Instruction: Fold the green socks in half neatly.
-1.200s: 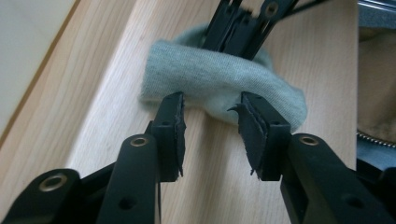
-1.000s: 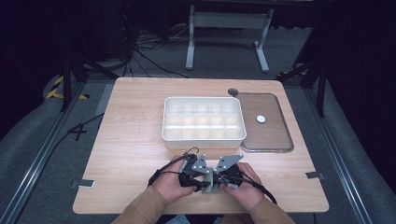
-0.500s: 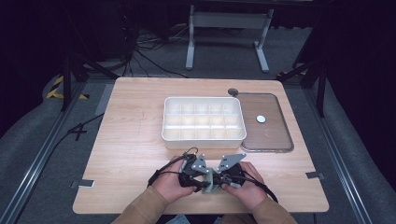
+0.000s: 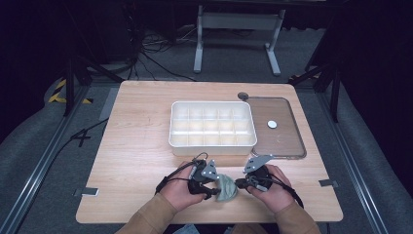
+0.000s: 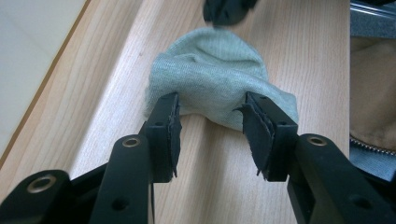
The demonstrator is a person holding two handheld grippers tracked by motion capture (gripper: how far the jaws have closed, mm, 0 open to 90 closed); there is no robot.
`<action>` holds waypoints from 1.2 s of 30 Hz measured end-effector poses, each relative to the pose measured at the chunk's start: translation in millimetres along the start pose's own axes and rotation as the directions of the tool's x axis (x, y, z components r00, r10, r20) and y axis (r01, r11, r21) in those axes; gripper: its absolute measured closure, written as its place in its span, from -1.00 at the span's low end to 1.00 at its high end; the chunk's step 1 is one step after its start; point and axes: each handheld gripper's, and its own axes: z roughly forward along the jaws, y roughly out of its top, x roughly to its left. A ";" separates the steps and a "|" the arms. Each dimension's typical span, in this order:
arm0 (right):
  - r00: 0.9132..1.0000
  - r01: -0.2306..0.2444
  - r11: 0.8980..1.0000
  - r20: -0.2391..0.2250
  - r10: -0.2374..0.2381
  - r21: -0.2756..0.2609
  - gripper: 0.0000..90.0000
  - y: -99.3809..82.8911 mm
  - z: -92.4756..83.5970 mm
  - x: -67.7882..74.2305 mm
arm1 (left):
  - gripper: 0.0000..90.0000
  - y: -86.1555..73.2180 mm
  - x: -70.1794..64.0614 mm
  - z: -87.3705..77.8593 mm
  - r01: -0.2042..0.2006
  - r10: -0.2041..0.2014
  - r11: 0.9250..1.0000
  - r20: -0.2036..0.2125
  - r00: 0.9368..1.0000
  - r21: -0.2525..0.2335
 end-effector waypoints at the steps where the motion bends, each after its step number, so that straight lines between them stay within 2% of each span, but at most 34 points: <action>1: 1.000 0.009 1.000 -0.010 -0.009 0.001 0.92 0.5 2.2 1.8 | 0.26 0.4 0.3 0.4 -0.006 0.006 1.000 0.001 1.000 -0.001; 8: 0.999 0.042 0.999 -0.025 -0.041 0.018 0.91 2.2 12.3 11.2 | 0.26 4.4 -0.4 6.7 -0.016 0.016 1.000 0.009 1.000 -0.002; 15: 0.999 0.039 0.999 -0.024 -0.039 0.017 0.91 1.6 13.6 11.2 | 0.25 9.9 -1.9 13.6 -0.041 0.041 0.999 0.016 0.999 -0.010; 16: 0.999 0.037 0.999 -0.027 -0.037 0.016 0.91 1.5 13.8 11.2 | 0.25 9.8 -2.3 14.8 -0.033 0.033 0.999 0.017 0.999 -0.011; 24: 0.999 0.029 1.000 -0.034 -0.029 0.011 0.91 -0.6 15.8 10.2 | 0.21 15.6 -6.4 22.6 -0.083 0.083 0.996 -0.003 0.997 -0.008; 27: 0.999 0.026 1.000 -0.036 -0.025 0.014 0.91 -1.0 15.8 9.2 | 0.19 13.5 -6.5 26.7 -0.070 0.070 0.997 0.005 0.998 -0.032; 33: 0.999 0.021 1.000 -0.040 -0.021 0.012 0.88 -1.8 15.9 8.1 | 0.18 12.5 -6.9 26.8 -0.056 0.056 0.998 0.000 0.998 -0.031; 36: 0.999 -0.002 1.000 -0.045 0.003 0.024 0.75 -3.3 12.0 5.5 | 0.18 12.5 -8.3 26.7 -0.048 0.048 0.999 -0.001 0.999 -0.026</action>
